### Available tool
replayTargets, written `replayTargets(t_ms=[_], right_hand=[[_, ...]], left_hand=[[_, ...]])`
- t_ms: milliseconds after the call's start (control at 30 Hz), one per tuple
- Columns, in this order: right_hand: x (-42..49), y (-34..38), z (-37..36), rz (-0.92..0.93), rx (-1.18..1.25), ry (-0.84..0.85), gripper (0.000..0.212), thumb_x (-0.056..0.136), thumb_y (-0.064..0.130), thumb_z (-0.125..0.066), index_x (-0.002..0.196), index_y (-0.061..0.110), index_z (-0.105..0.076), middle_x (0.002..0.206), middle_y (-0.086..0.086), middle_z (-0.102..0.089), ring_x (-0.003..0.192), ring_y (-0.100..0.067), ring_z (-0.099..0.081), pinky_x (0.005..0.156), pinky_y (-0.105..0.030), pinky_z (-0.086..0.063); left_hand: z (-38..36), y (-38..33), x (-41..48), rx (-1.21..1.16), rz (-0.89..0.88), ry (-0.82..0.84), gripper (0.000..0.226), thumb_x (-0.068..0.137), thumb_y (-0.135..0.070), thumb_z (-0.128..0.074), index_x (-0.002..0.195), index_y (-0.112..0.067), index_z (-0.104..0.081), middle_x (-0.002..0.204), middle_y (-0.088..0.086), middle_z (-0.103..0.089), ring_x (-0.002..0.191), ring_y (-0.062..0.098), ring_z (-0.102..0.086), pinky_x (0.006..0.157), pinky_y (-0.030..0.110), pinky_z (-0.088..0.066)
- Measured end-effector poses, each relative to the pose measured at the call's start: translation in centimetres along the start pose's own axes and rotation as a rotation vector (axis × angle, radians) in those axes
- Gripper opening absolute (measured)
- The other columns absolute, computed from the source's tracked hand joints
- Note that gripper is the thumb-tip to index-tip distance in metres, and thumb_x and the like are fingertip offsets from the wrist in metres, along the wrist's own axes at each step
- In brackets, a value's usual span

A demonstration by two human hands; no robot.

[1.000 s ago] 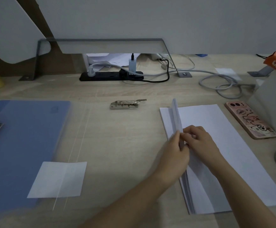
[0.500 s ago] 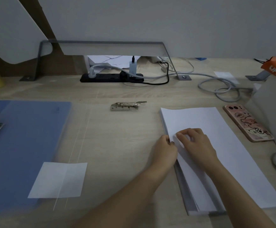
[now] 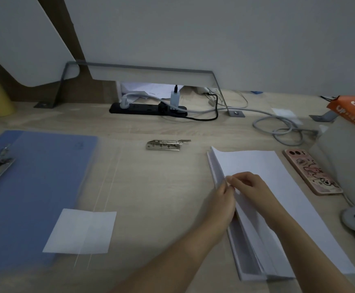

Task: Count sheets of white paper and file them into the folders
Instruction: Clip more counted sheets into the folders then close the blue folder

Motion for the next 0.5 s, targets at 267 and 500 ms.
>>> replayTargets(t_ms=[267, 500], right_hand=[[-0.9, 0.7, 1.1, -0.016, 0.208, -0.009, 0.019, 0.091, 0.025, -0.051, 0.095, 0.013, -0.065, 0.092, 0.003, -0.065, 0.088, -0.004, -0.057, 0.067, -0.017, -0.039], [-0.7, 0.5, 0.5, -0.012, 0.193, -0.036, 0.022, 0.092, 0.019, -0.047, 0.089, 0.007, -0.065, 0.091, -0.011, -0.065, 0.086, -0.017, -0.059, 0.068, -0.023, -0.043]], left_hand=[[-0.9, 0.1, -0.7, -0.145, -0.048, 0.104, 0.045, 0.101, -0.029, -0.033, 0.145, -0.035, -0.028, 0.144, -0.002, -0.046, 0.128, 0.011, -0.046, 0.106, 0.022, -0.039], [-0.6, -0.2, -0.8, -0.07, -0.072, 0.061, 0.05, 0.1, -0.027, -0.037, 0.147, -0.036, -0.022, 0.143, -0.007, -0.045, 0.097, -0.01, -0.042, 0.057, -0.007, -0.034]])
Point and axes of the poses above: each hand's wrist, its own x-axis towards the middle knuckle, its own z-axis out of the back of the hand, y = z × x, the point moved 3 cm from there along x, towards the middle knuckle
